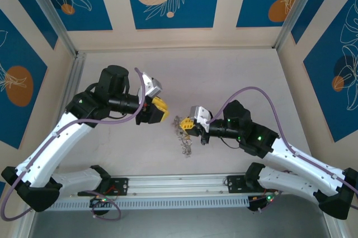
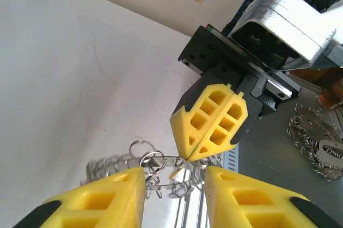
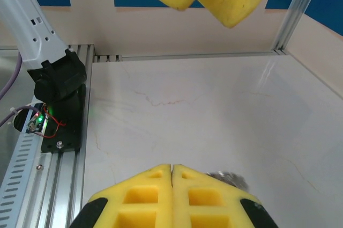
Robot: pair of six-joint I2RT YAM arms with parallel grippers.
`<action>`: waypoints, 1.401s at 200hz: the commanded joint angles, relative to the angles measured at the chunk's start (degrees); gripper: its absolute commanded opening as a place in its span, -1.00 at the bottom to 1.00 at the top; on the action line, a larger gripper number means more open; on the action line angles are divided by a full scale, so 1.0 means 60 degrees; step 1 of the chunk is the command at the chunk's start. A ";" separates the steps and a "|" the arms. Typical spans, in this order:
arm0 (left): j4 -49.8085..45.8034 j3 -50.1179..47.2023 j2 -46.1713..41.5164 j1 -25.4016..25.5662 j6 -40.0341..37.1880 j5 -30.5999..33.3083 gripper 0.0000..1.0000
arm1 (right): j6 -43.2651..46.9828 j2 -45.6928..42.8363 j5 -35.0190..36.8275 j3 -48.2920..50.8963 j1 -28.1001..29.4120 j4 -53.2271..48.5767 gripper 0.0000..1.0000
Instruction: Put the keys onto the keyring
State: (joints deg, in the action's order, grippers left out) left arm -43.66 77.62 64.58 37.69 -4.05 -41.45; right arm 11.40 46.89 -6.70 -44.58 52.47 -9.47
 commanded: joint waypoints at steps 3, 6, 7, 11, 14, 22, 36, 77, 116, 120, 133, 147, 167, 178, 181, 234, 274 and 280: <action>0.0081 -0.0434 -0.0294 0.0101 -0.0291 -0.0004 -0.28 | -0.0132 0.0028 -0.0096 -0.0389 -0.0039 0.0260 -1.00; 0.0133 -0.0509 -0.0358 0.0135 -0.0278 0.0097 -0.26 | -0.0122 0.0046 -0.0066 -0.0403 -0.0036 0.0257 -1.00; 0.0145 -0.0527 -0.0375 0.0142 -0.0277 0.0141 -0.25 | -0.0125 0.0048 -0.0053 -0.0413 -0.0032 0.0252 -1.00; 0.0196 -0.0613 -0.0466 0.0212 -0.0276 0.0312 -0.23 | -0.0113 0.0065 -0.0025 -0.0442 -0.0029 0.0227 -1.00; 0.0221 -0.0683 -0.0529 0.0274 -0.0297 0.0452 -0.22 | -0.0093 0.0065 0.0003 -0.0461 -0.0029 0.0222 -1.00; 0.0213 -0.0793 -0.0677 0.0531 -0.0473 0.0989 -0.15 | -0.0098 0.0079 0.0084 -0.0518 -0.0053 0.0202 -1.00; -0.0005 -0.0896 -0.0897 0.1326 -0.0985 0.2528 -0.04 | -0.0147 0.0093 0.0183 -0.0595 -0.0079 0.0214 -1.00; -0.0403 -0.0701 -0.1064 0.3047 -0.1690 0.5348 0.07 | -0.0535 0.0065 -0.0056 -0.0719 -0.0346 0.0527 -1.00; -0.0282 -0.0806 -0.1173 0.4030 -0.2630 0.7347 -0.05 | -0.0683 0.0094 -0.0398 -0.0947 -0.0482 0.0699 -1.00; -0.0245 -0.0830 -0.1169 0.4095 -0.2731 0.7498 -0.07 | -0.0684 0.0094 -0.0427 -0.0963 -0.0494 0.0697 -1.00; -0.0102 -0.0879 -0.1111 0.4328 -0.3133 0.8059 -0.12 | -0.0671 0.0115 -0.0465 -0.1092 -0.0498 0.0678 -1.00; 0.0044 -0.0938 -0.1048 0.4565 -0.3652 0.8806 -0.21 | -0.0642 0.0124 -0.0483 -0.1216 -0.0513 0.0642 -1.00; 0.0282 -0.1011 -0.1060 0.4697 -0.4208 0.9532 -0.33 | -0.0633 0.0102 -0.0493 -0.1358 -0.0512 0.0599 -1.00; 0.0423 -0.1032 -0.1124 0.4712 -0.4420 0.9702 -0.37 | -0.0634 0.0109 -0.0495 -0.1425 -0.0503 0.0607 -1.00; 0.0445 -0.1029 -0.1137 0.4718 -0.4467 0.9726 -0.37 | -0.0639 0.0109 -0.0495 -0.1446 -0.0513 0.0599 -1.00; 0.0414 -0.0480 -0.1064 0.5214 -0.5350 1.0558 -0.31 | -0.0742 0.0095 -0.0560 -0.1670 -0.0516 0.0654 -1.00; 0.0356 0.0012 -0.1156 0.5334 -0.5343 1.0247 -0.33 | -0.0757 0.0131 -0.0572 -0.1828 -0.0533 0.0584 -1.00; 0.0301 0.0087 -0.1191 0.5334 -0.5296 1.0196 -0.34 | -0.0743 0.0131 -0.0568 -0.1854 -0.0531 0.0594 -1.00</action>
State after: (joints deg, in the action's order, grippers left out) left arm -42.26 74.78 58.61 69.06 -35.14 19.79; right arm 7.84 47.92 -9.08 -52.49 49.56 -8.21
